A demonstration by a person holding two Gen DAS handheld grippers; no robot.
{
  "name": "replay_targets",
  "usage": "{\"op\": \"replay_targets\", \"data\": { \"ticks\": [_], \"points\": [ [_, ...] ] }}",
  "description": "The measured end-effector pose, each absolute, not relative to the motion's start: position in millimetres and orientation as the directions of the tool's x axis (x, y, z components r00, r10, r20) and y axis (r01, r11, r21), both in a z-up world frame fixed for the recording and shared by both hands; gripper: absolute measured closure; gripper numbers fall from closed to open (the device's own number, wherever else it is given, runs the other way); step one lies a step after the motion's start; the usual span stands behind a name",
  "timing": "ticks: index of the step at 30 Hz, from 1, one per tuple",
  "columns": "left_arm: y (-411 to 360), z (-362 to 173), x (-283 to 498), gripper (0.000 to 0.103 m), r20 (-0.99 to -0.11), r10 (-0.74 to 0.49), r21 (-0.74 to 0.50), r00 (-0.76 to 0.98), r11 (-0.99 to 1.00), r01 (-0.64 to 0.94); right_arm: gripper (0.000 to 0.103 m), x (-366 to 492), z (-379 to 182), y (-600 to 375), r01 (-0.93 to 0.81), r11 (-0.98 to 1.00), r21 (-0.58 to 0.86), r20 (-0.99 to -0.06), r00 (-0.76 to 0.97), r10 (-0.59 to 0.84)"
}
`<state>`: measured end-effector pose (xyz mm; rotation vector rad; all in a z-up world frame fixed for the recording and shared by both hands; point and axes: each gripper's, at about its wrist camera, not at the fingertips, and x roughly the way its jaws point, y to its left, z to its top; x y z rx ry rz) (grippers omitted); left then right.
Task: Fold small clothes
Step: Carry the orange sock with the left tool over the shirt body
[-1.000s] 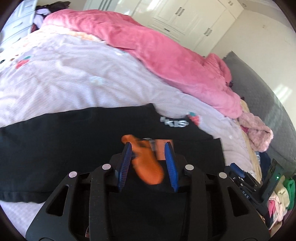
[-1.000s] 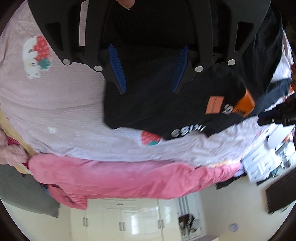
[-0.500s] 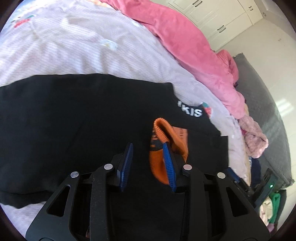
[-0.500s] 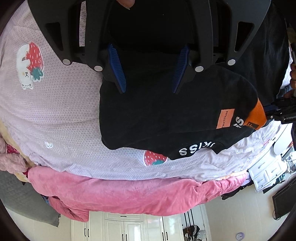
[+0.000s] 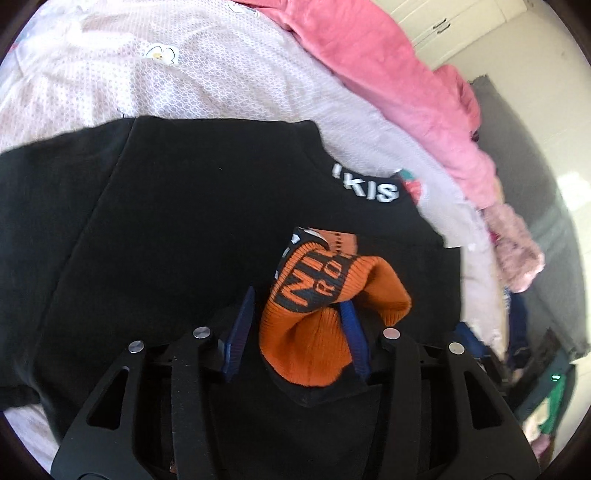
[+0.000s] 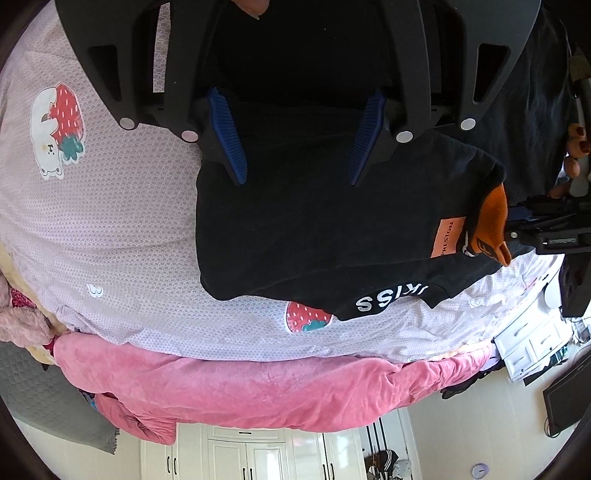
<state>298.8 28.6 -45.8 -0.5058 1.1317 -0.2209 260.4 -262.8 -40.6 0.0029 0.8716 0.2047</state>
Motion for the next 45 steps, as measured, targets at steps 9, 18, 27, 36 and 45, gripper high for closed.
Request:
{"op": "replay_targets", "data": {
  "ticks": [9, 18, 27, 36, 45],
  "points": [
    [56.6, -36.5, 277.1, 0.099, -0.854, -0.288, -0.345, 0.434, 0.937, -0.056, 0.047, 260.9, -40.3, -264.7, -0.176, 0.979, 0.100, -0.761, 0.620, 0.189],
    [66.9, -8.3, 245.4, 0.103, -0.805, -0.335, -0.389, 0.489, 0.921, -0.010, 0.047, 260.5, -39.4, -266.6, -0.172, 0.979, 0.107, -0.758, 0.623, 0.192],
    [45.8, -9.5, 260.9, 0.051, -0.810, -0.310, -0.384, 0.498, 0.922, -0.050, 0.040, 255.9, -26.9, -268.7, -0.175, 0.977, 0.121, -0.718, 0.665, 0.208],
    [48.1, -26.5, 262.7, 0.101, -0.777, -0.325, -0.418, 0.539, 0.907, -0.055, 0.040, 258.6, -11.5, -329.7, -0.012, 0.993, 0.117, -0.691, 0.717, 0.090],
    [44.9, 3.2, 251.8, 0.099, -0.772, -0.223, -0.269, 0.595, 0.963, 0.012, 0.040, 255.9, -9.1, -361.3, 0.070, 0.977, 0.202, -0.677, 0.731, 0.088]
  ]
}}
